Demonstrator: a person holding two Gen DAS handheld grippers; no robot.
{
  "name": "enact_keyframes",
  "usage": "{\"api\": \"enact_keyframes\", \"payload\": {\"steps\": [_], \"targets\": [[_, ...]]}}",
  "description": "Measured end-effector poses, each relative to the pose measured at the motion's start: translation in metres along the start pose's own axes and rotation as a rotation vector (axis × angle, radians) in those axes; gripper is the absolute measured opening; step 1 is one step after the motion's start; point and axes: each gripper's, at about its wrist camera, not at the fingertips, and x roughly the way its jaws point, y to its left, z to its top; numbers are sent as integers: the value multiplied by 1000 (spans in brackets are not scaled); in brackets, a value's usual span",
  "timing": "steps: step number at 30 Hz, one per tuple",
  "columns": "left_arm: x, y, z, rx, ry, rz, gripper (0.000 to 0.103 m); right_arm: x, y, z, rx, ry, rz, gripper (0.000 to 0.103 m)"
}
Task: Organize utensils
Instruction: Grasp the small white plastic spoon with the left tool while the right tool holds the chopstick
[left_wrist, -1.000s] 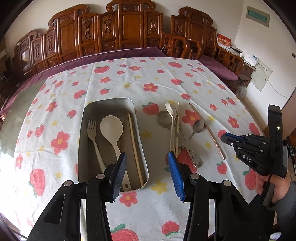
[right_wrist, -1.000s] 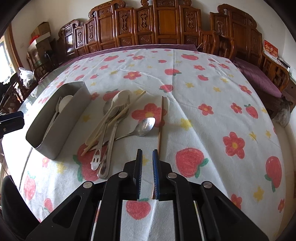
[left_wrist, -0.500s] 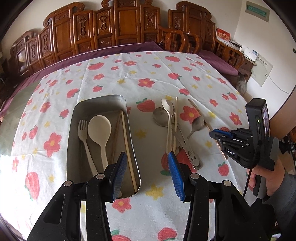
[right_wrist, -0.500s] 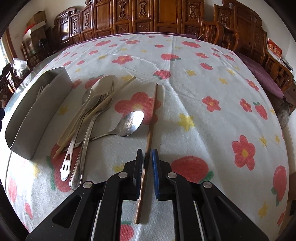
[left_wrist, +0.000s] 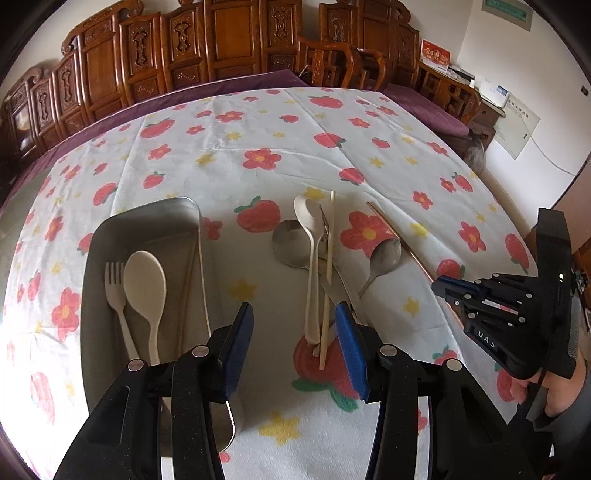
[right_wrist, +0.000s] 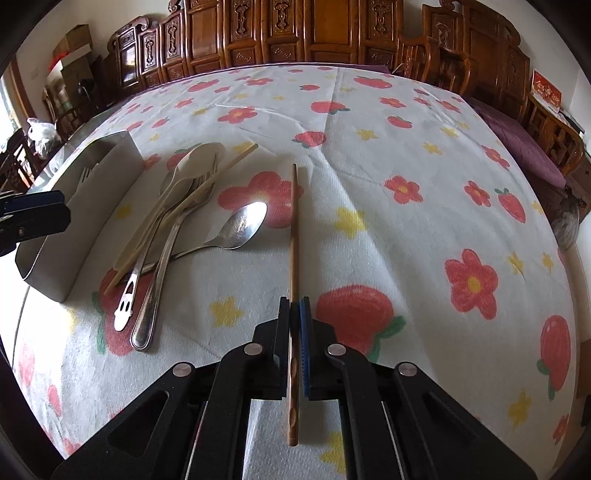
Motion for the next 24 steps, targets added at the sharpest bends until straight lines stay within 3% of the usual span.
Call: {"api": "enact_keyframes", "payload": {"steps": [7, 13, 24], "targets": [[29, -3, 16, 9, 45, -19, 28, -2, -4, -3, 6, -11, 16, 6], [49, -4, 22, 3, 83, -42, 28, -3, -5, -5, 1, -21, 20, 6], [74, -2, 27, -29, 125, -69, 18, -3, -6, -7, 0, -34, 32, 6]]}}
